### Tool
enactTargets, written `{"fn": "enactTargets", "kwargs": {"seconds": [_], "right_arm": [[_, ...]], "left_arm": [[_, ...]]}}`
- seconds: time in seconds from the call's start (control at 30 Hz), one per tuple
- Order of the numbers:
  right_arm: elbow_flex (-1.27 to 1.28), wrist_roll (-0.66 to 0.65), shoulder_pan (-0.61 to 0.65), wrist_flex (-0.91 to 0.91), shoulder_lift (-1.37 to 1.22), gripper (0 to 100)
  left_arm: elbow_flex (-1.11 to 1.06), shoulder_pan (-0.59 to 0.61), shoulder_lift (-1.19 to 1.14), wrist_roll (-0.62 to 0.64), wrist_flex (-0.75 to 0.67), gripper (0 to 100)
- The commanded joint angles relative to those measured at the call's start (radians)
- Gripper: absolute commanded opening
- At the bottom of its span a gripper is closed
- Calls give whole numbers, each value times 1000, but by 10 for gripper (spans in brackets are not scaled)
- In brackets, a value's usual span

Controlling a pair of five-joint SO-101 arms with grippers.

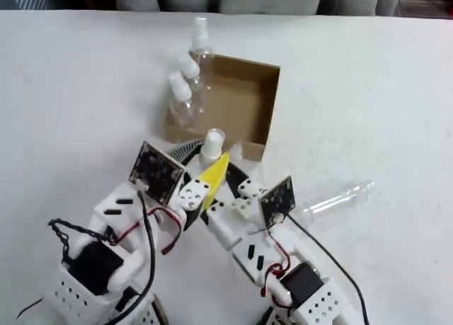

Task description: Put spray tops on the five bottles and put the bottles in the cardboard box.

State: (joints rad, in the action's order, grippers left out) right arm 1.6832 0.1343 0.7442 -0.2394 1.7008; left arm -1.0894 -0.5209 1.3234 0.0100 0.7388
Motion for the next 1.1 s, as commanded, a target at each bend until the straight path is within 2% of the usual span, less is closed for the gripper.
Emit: {"fn": "enactTargets", "kwargs": {"seconds": [0.0,0.1,0.27,0.7,0.9,1.07], "right_arm": [[12,-12,8,-2,19,15],[12,-12,8,-2,19,15],[12,-12,8,-2,21,15],[12,-12,7,-2,21,15],[12,-12,-19,-2,21,15],[12,-12,-24,-1,21,15]], "left_arm": [[-14,30,41,9,-15,24],[-14,30,71,9,25,37],[-15,33,97,11,110,154],[-18,39,196,11,120,159],[-100,28,354,6,121,239],[-110,-15,476,-9,183,241]]}}
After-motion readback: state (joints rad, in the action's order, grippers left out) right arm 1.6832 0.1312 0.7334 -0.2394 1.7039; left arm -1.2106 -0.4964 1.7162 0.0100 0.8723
